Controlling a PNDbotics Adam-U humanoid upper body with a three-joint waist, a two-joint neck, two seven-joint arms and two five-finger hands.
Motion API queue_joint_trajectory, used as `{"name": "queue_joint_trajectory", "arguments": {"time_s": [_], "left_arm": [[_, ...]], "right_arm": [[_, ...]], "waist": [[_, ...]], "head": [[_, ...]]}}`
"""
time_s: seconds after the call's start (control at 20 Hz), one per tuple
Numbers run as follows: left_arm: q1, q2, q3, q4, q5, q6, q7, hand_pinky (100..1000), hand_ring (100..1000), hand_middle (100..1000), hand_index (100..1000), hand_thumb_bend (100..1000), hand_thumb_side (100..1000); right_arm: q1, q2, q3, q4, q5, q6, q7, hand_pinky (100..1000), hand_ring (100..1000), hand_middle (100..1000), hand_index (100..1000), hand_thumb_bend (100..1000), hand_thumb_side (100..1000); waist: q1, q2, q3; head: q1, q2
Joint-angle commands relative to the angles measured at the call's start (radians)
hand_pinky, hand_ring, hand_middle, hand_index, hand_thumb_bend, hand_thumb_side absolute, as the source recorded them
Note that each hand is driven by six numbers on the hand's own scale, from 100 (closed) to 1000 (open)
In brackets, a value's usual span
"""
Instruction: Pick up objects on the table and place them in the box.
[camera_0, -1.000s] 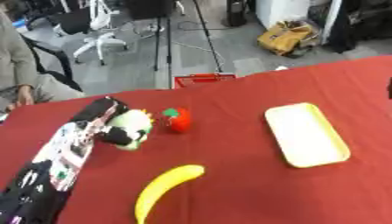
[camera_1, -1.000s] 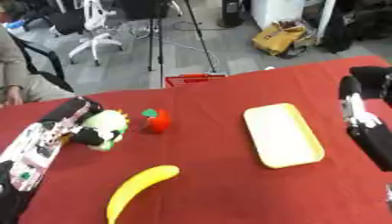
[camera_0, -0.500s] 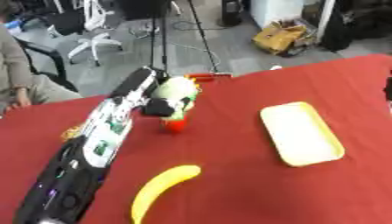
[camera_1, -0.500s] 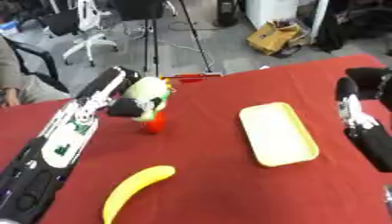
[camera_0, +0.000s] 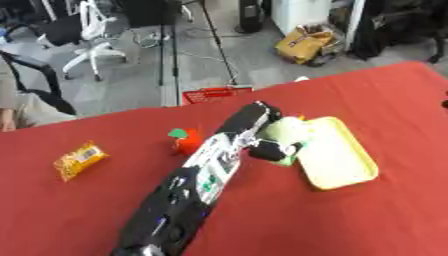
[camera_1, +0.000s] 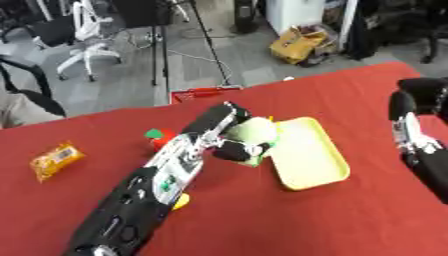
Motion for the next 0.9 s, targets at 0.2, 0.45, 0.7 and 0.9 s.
{"name": "queue_joint_trajectory", "arguments": {"time_s": [0.2, 0.45, 0.7, 0.9], "left_arm": [[-0.022, -0.035, 0.003, 0.021, -0.049, -0.041, 0.107, 541, 504, 476, 628, 658, 366], [-0.018, -0.046, 0.002, 0.031, -0.127, -0.058, 0.193, 558, 522, 492, 643, 709, 420], [-0.017, -0.047, 0.025, 0.074, -0.212, -0.024, 0.278, 562, 531, 507, 653, 747, 441], [-0.022, -0.044, 0.049, 0.116, -0.260, 0.017, 0.324, 570, 541, 515, 661, 766, 456]], "right_arm": [[-0.022, -0.004, 0.005, -0.024, -0.013, -0.006, 0.008, 600, 613, 608, 737, 317, 686], [-0.041, 0.000, 0.021, -0.024, -0.016, -0.013, 0.023, 600, 613, 608, 737, 319, 689], [-0.065, 0.005, 0.038, -0.024, -0.026, -0.020, 0.038, 600, 614, 608, 737, 321, 689], [-0.081, 0.006, 0.052, -0.024, -0.034, -0.027, 0.055, 600, 613, 607, 737, 322, 688]], "waist": [[-0.016, -0.030, -0.013], [-0.015, -0.023, -0.051], [-0.013, -0.010, -0.097], [-0.007, 0.002, -0.126]], "head": [[0.005, -0.016], [0.013, -0.027], [0.039, -0.045], [0.061, -0.062]]}}
